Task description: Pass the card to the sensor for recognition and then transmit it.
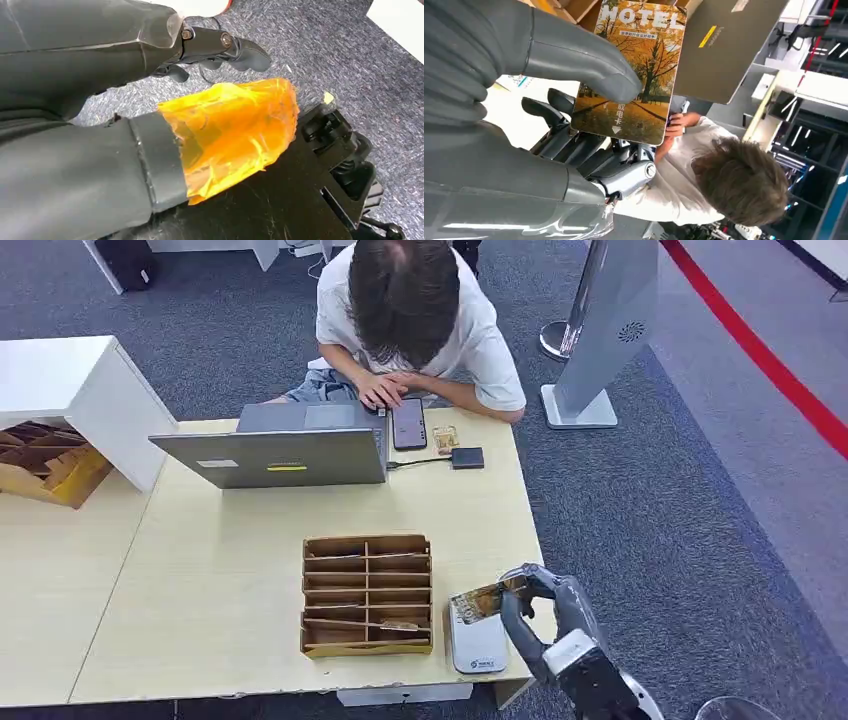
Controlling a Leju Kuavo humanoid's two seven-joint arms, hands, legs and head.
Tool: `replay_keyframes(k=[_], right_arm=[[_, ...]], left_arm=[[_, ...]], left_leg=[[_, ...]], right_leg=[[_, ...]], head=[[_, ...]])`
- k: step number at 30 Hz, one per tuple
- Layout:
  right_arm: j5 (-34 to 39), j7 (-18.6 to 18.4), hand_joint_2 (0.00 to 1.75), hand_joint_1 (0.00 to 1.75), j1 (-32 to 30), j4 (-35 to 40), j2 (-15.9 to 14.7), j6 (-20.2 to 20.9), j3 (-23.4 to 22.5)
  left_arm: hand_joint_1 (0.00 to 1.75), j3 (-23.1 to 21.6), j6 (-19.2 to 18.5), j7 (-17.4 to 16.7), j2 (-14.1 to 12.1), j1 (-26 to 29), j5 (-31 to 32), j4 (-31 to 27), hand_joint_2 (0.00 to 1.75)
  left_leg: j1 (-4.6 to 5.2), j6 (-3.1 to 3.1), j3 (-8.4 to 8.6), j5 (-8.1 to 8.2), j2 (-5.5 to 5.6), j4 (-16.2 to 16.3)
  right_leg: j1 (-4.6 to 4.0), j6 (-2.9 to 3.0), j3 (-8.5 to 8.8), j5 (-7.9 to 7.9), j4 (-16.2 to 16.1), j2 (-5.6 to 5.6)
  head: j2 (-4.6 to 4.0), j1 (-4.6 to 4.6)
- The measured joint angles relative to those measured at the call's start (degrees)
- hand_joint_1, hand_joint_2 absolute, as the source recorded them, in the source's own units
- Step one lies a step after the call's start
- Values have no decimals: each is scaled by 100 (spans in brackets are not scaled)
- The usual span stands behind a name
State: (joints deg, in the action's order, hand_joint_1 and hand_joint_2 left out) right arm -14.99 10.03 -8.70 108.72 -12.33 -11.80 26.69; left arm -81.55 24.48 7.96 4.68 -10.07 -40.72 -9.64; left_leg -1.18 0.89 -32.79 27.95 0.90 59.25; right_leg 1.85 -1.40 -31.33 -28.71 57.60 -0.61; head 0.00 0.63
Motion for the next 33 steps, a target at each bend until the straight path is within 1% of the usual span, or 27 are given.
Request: replay_keyframes(k=[6, 12, 16, 20, 23, 33], right_arm=[[2, 2, 175, 175, -72, 92, -98, 11, -33], [2, 2, 175, 175, -82, 105, -131, 11, -37], [232, -50, 175, 175, -110, 105, -201, 160, -42], [480, -210, 175, 175, -210, 94, -345, 293, -48], [588, -381, 175, 175, -273, 24, -459, 315, -44], [717, -813, 175, 175, -369, -367, -688, 33, 164]], left_arm=[[0, 7, 0, 0, 0, 2, -4, 0, 0], [0, 11, 0, 0, 0, 2, -4, 0, 0], [0, 20, 7, 0, 0, 2, -7, 0, 0], [0, 28, 24, 0, 0, 18, -7, 0, 0], [0, 35, 57, 0, 0, 33, -7, 0, 0], [0, 50, 74, -18, 0, 61, 28, 0, 0]], left_leg=[[0, 0, 1, 0, 0, 0], [0, 0, 0, 0, 0, 0], [0, 0, 0, 0, 0, 0], [0, 0, -1, 0, 0, 0], [0, -1, -1, 0, 0, 0], [0, -1, -1, 0, 0, 0]], right_leg=[[0, 0, 1, 0, 0, 0], [0, 0, 1, 0, 0, -1], [0, 0, 0, 0, 0, 0], [0, 0, 0, 0, -1, 0], [0, 0, 1, 0, -1, 0], [0, 0, 0, 0, -1, 0]], head=[[0, 0], [0, -2], [0, 0], [0, -2], [0, -2], [0, -2]])
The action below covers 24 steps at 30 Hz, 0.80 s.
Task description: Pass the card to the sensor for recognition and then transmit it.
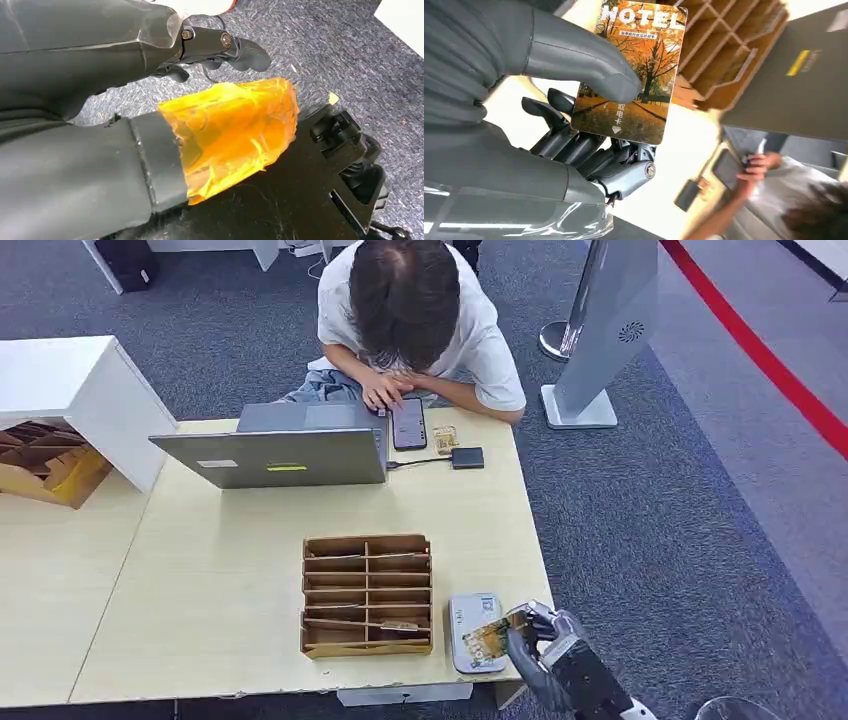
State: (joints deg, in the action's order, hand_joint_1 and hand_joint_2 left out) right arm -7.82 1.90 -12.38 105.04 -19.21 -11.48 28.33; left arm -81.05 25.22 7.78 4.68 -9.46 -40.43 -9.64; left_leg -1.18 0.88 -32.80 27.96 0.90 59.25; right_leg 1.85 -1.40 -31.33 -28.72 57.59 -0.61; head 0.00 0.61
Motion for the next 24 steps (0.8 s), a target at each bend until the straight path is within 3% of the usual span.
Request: replay_keyframes(k=[10, 18, 24], right_arm=[[-214, -487, 175, 175, 60, -413, -116, -286, 282], [-566, -933, 175, 175, 385, -863, -114, -245, 380], [-652, -979, 175, 175, 496, -1058, -96, -210, 395]], left_arm=[[0, 81, -2, -44, 2, 5, 57, 0, 0], [0, 81, -20, -111, 2, 2, 146, 0, 0], [0, 81, -20, -111, 2, -2, 157, 0, 0]], left_leg=[[0, -1, -1, 1, 0, 0], [0, -1, 0, 0, -1, 0], [0, -1, -1, 1, 0, 0]], right_leg=[[0, 0, 0, 0, 0, 0], [0, 0, 0, 0, 0, 0], [0, 0, 0, 0, 0, 0]], head=[[0, 0], [0, 2], [0, 2]])
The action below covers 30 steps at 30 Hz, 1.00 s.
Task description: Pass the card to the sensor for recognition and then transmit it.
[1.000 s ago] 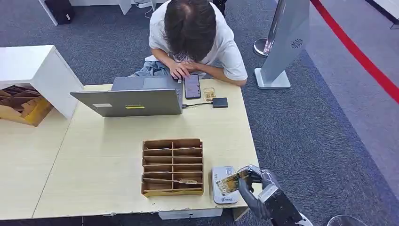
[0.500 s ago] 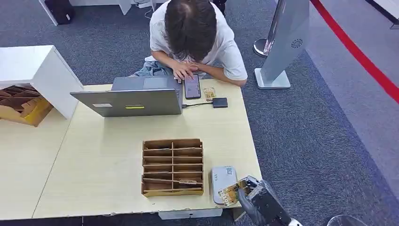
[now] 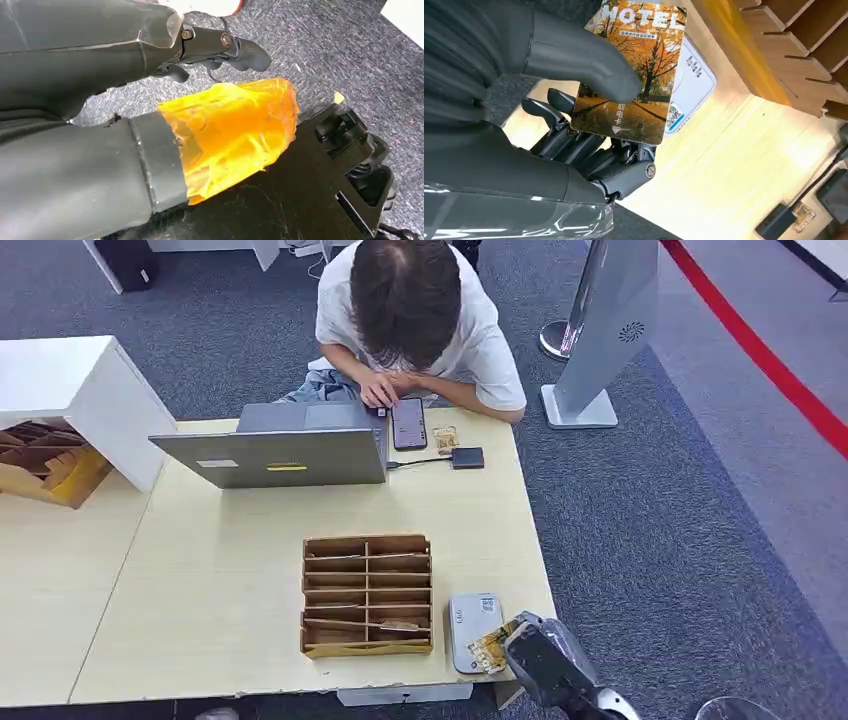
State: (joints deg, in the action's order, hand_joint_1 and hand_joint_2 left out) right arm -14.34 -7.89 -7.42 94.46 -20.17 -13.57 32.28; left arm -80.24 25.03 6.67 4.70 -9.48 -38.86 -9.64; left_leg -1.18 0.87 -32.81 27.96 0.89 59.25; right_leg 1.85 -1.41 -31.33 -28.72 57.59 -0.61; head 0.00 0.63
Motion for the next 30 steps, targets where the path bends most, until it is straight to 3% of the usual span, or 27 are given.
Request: replay_keyframes(k=[13, 30], right_arm=[[-194, -164, 175, 175, 302, -376, 83, 332, -2], [-203, -400, 175, 175, 829, -820, 442, 588, -302]], left_arm=[[0, 0, 68, -2, 0, 0, 26, 0, 0], [0, 0, 42, -96, 4, -5, 181, -2, 0]], left_leg=[[0, 0, 0, 0, 0, 0], [0, 1, 0, -1, 0, 0]], right_leg=[[0, 0, 1, 0, 0, 0], [0, -1, 1, 1, 0, -1]], head=[[0, -2], [0, 0]])
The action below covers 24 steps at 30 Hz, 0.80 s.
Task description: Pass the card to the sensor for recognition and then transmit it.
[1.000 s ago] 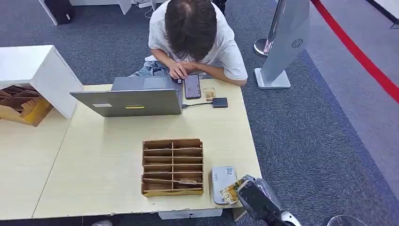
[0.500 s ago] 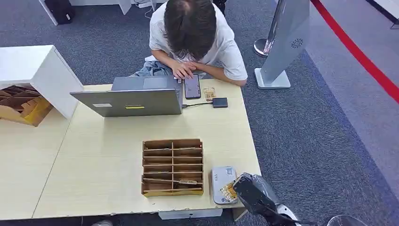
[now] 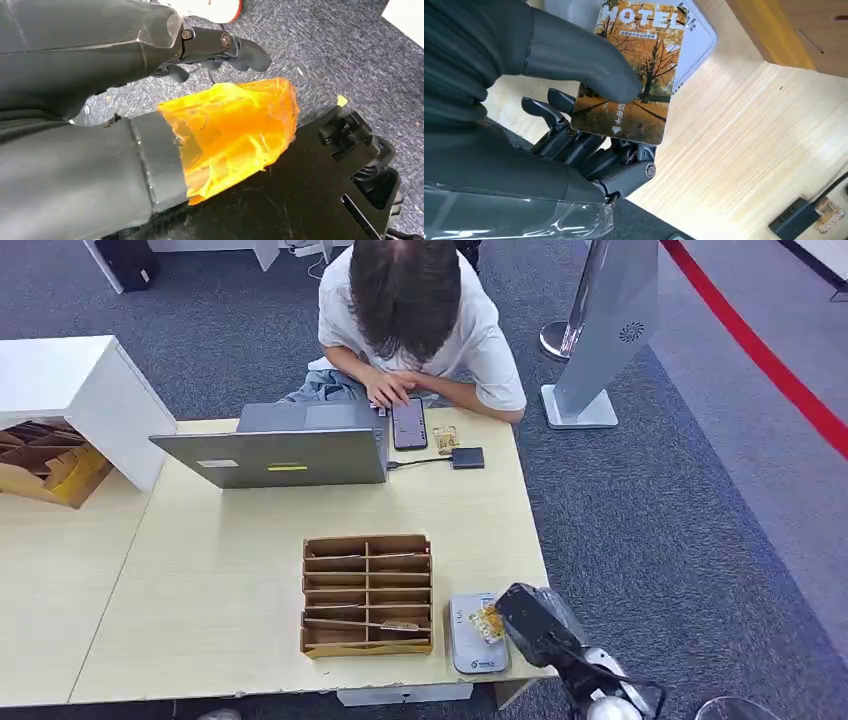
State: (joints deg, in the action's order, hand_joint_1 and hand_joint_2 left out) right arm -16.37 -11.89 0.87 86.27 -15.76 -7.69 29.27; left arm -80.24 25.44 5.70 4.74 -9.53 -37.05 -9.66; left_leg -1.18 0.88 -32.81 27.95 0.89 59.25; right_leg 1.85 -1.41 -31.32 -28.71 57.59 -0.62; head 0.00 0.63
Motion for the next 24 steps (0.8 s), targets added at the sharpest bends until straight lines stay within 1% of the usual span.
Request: replay_keyframes(k=[11, 15, 24], right_arm=[[-219, -219, 175, 175, 329, -431, 131, 328, -48], [-413, -297, 175, 175, 431, -636, 177, 356, -37], [-586, -365, 175, 175, 574, -924, 297, 448, 17]], left_arm=[[0, 0, -44, -22, 2, -29, 44, 0, 0], [0, 0, -70, -61, 7, -46, 72, 0, 0], [0, 0, -96, -76, 11, -61, 124, 0, 0]], left_leg=[[0, 0, 0, 0, 0, 0], [0, 0, 0, 0, 1, 0], [0, 0, 0, 0, 1, 0]], right_leg=[[0, 0, 0, 0, 0, 1], [0, 0, 0, 0, 0, 1], [0, 0, 0, 0, 0, 0]], head=[[0, 0], [0, -2], [0, 0]])
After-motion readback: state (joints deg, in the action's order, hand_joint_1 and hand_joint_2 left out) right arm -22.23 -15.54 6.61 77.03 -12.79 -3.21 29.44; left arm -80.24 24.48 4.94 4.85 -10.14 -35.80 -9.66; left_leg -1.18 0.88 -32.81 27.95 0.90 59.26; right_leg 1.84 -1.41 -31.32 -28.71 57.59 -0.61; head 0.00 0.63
